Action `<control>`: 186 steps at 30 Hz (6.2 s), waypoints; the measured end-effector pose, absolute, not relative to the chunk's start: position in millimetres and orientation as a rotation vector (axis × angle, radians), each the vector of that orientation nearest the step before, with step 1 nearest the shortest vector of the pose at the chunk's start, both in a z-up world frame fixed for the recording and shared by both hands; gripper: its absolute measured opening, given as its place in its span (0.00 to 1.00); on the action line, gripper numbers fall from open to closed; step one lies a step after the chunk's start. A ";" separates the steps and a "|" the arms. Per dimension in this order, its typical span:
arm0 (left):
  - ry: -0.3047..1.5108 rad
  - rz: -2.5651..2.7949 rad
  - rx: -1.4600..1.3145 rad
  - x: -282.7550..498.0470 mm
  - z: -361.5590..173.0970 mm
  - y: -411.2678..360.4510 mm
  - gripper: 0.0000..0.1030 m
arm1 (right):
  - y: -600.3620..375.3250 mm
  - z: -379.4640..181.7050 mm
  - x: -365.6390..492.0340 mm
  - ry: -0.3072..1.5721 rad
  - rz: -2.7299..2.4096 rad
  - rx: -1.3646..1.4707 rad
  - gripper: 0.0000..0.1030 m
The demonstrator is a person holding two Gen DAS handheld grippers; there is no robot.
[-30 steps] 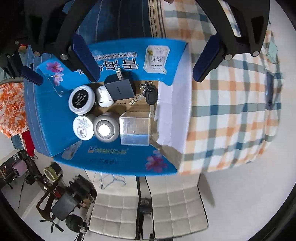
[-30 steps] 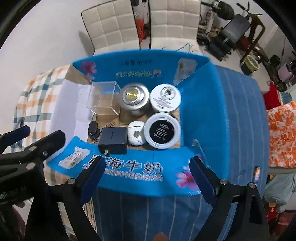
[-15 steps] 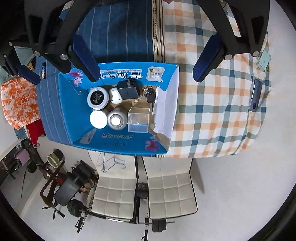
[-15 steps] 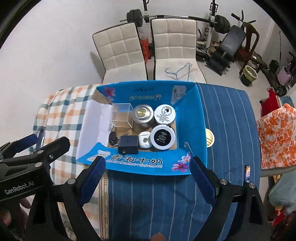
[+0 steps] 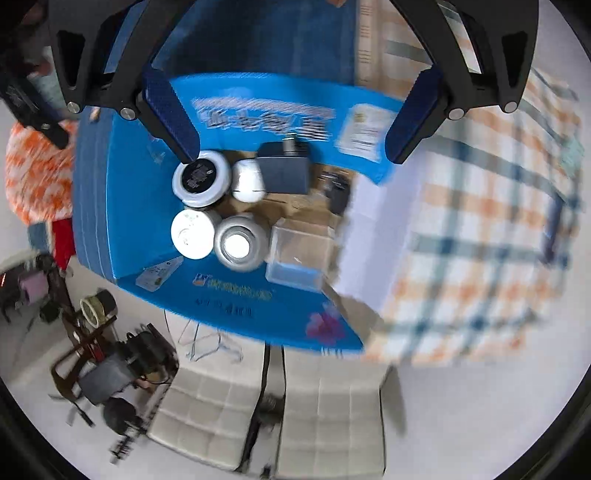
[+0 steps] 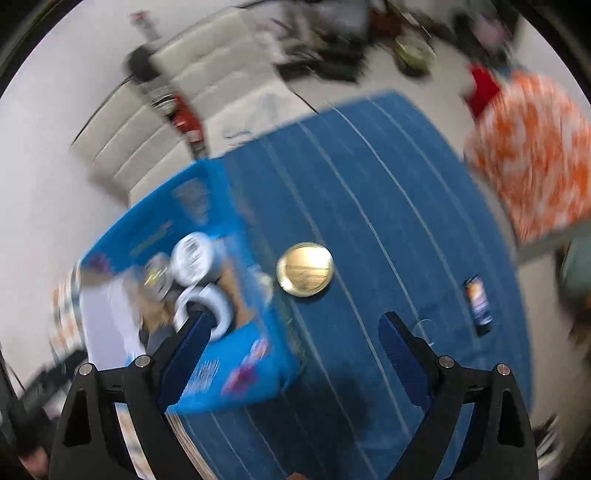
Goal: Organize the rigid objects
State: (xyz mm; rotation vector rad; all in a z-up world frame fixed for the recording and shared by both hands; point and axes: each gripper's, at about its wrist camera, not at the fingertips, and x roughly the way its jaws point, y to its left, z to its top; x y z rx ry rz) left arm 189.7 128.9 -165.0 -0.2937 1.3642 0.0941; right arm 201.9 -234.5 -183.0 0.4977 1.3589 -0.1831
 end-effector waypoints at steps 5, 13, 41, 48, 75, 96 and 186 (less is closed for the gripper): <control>1.402 0.079 -0.281 218.3 -192.4 97.3 1.00 | -251.0 -257.3 243.3 1.445 -0.205 0.637 0.91; 1.428 0.036 -0.233 242.9 -208.8 64.3 1.00 | -258.6 -307.9 291.6 1.501 -0.111 0.738 0.82; 1.428 -0.019 -0.063 198.2 -209.4 19.0 1.00 | -229.8 -313.0 165.8 1.802 -0.026 0.372 0.51; 1.412 -0.097 0.026 149.3 -196.8 -17.9 1.00 | -271.7 -266.8 125.1 1.640 0.023 0.560 0.52; 1.588 -0.232 0.047 70.0 -318.5 -163.2 0.62 | -368.3 -299.0 111.1 1.387 -0.359 0.257 0.44; 1.484 -0.285 0.036 51.5 -283.0 -148.2 0.61 | -322.1 -273.2 81.3 1.412 -0.250 0.199 0.26; 1.544 -0.037 -0.091 177.4 -254.1 154.9 0.61 | -46.3 -278.3 233.2 1.445 -0.073 -0.017 0.27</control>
